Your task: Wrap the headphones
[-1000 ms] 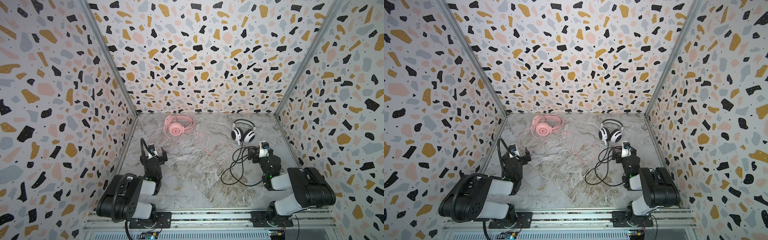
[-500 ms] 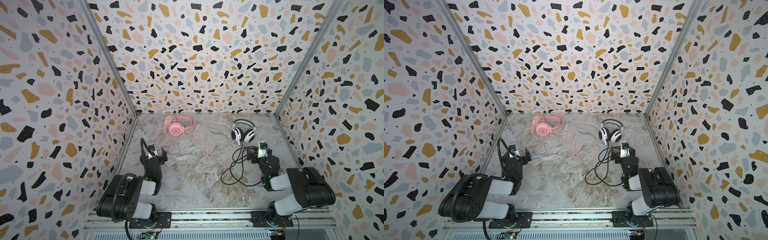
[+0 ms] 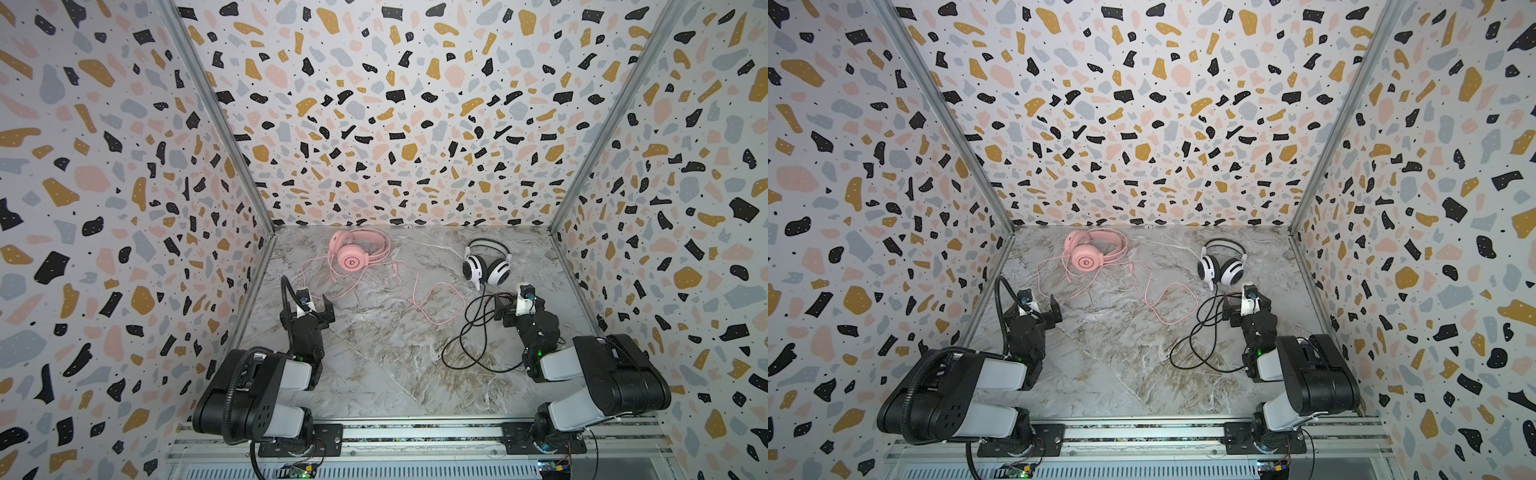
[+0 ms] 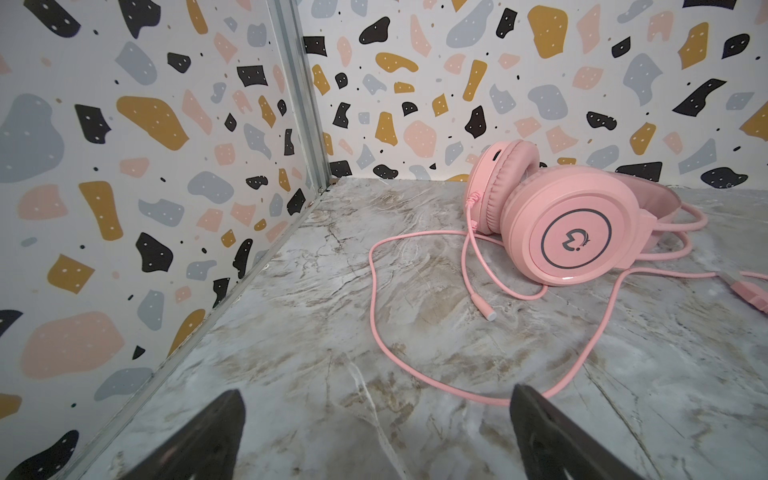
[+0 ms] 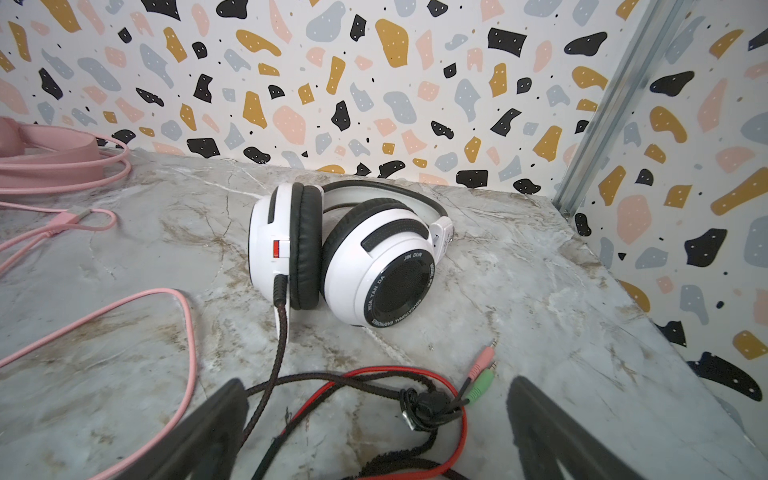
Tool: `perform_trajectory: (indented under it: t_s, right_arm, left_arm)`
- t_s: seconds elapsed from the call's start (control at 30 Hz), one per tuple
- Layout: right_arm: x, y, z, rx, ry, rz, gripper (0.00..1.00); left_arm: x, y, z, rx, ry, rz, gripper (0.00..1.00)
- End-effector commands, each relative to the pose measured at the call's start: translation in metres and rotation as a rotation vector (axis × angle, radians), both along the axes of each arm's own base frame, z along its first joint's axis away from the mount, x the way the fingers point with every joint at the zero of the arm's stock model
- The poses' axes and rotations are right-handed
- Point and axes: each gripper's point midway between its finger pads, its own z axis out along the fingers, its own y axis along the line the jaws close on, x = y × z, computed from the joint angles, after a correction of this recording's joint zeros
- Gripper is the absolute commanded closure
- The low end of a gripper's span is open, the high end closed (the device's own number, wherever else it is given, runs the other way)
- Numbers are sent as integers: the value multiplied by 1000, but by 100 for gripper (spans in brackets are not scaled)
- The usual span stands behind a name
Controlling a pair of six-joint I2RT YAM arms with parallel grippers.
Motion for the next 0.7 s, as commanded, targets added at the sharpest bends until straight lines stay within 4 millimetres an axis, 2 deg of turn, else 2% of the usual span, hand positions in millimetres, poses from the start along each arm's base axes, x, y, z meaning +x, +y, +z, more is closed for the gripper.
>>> perform_trajectory:
  t_s: [0.0, 0.47, 0.57, 0.67]
  right_arm:
    - [1, 0, 11, -2, -39, -1, 1]
    - [3, -4, 10, 10, -30, -14, 1]
    - [-2, -2, 13, -17, -46, -33, 1]
    - [-6, -2, 26, -27, -78, -52, 1]
  left_arm:
    - [5, 0, 18, -1, -62, -1, 0]
    - [5, 1, 18, -1, -63, 1, 0]
    - [4, 2, 19, -3, -67, 7, 0]
    - [7, 0, 21, 1, -57, -1, 0]
